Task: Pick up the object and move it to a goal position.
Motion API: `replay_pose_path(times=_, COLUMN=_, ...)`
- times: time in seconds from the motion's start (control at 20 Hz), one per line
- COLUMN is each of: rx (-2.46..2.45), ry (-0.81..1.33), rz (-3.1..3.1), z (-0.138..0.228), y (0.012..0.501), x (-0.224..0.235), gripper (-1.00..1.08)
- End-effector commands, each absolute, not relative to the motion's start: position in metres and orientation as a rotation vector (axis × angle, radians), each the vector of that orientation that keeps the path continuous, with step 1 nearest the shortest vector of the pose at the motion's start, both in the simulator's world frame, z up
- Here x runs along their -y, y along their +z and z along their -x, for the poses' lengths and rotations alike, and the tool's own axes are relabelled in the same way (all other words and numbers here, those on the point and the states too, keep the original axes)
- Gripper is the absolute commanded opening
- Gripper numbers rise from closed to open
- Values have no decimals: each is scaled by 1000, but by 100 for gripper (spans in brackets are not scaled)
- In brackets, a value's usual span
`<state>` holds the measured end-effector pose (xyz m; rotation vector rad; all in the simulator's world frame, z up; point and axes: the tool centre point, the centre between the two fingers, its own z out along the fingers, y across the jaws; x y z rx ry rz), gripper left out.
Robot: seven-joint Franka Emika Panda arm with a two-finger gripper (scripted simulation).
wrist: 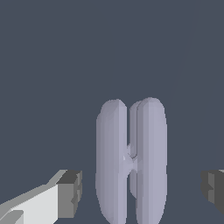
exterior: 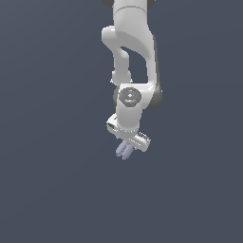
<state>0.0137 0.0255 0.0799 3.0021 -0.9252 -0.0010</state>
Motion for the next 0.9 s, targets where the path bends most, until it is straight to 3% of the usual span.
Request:
replay_pose_path(times=0.0, rx=926, ry=-1, rz=-3002, z=-14, y=77, x=-25, gripper=100)
replay_pose_path(times=0.7, rx=933, ry=0, rz=-3000, z=-14, y=30, x=-25, gripper=100)
replay_pose_path(times=0.75, rx=933, ry=0, rz=-3000, z=-14, y=30, x=-25, gripper=-100)
replay_pose_path(times=0.85, rx=933, ry=0, rz=-3000, z=-14, y=30, x=-25, gripper=-100)
